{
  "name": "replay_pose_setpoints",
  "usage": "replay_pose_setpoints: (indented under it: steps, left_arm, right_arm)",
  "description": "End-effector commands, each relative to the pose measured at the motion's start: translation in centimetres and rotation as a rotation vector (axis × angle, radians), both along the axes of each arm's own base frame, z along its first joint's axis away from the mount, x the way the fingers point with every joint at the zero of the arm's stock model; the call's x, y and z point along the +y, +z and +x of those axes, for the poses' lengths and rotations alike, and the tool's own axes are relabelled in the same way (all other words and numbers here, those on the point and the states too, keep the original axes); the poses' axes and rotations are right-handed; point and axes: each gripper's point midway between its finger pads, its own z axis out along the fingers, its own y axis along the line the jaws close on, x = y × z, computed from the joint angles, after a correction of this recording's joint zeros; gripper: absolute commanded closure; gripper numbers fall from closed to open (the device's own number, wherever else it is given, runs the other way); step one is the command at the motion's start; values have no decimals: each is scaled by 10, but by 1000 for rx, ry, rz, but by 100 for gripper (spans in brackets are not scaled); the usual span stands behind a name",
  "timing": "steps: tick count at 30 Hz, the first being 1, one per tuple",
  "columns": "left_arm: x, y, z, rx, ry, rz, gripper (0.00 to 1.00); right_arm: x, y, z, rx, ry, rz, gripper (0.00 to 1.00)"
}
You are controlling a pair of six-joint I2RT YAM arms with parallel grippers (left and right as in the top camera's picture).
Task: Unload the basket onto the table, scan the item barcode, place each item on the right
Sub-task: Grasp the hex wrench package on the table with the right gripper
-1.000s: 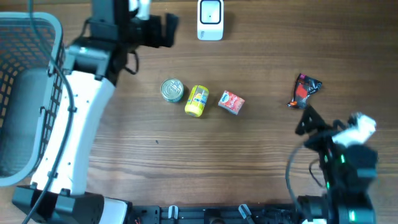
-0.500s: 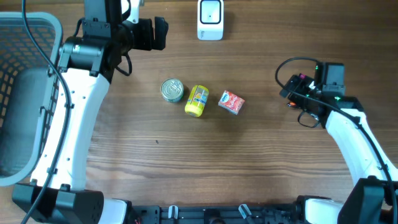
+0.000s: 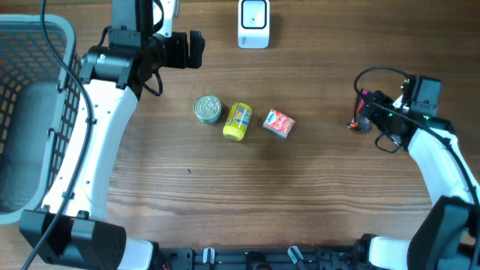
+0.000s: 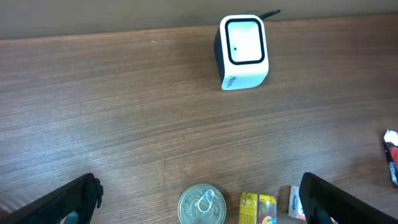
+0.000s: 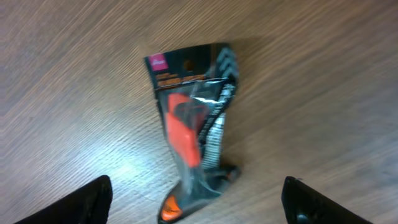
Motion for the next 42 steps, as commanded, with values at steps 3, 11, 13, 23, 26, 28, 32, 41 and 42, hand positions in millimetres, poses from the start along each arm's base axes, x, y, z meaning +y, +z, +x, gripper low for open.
replay_pose_setpoints:
  steps: [3, 11, 13, 23, 26, 28, 32, 41, 42]
  left_arm:
    - [1, -4, 2, 0, -8, 18, 0]
    - [2, -4, 2, -1, -8, 22, 0]
    - [4, -4, 3, -3, 3, 33, 0]
    - [7, -5, 3, -5, 16, 46, 0]
    - [8, -5, 3, -5, 16, 46, 0]
    - [8, -5, 3, -5, 16, 46, 0]
    - [8, -5, 3, -5, 19, 49, 0]
    - [9, -5, 3, -5, 21, 51, 0]
    - [9, -5, 3, -5, 21, 51, 0]
  right_arm:
    - [13, -27, 5, 53, 54, 79, 26]
    - [12, -28, 10, 39, 59, 72, 50]
    - [11, -27, 12, 30, 60, 69, 49]
    - [3, -24, 19, 1, 61, 20, 49]
    - [3, -26, 19, 4, 61, 20, 50]
    - [3, -34, 19, 21, 61, 25, 51]
    - [4, -54, 17, 63, 60, 38, 60]
    - [4, -54, 18, 60, 61, 36, 85]
    - [4, -54, 18, 61, 61, 36, 89]
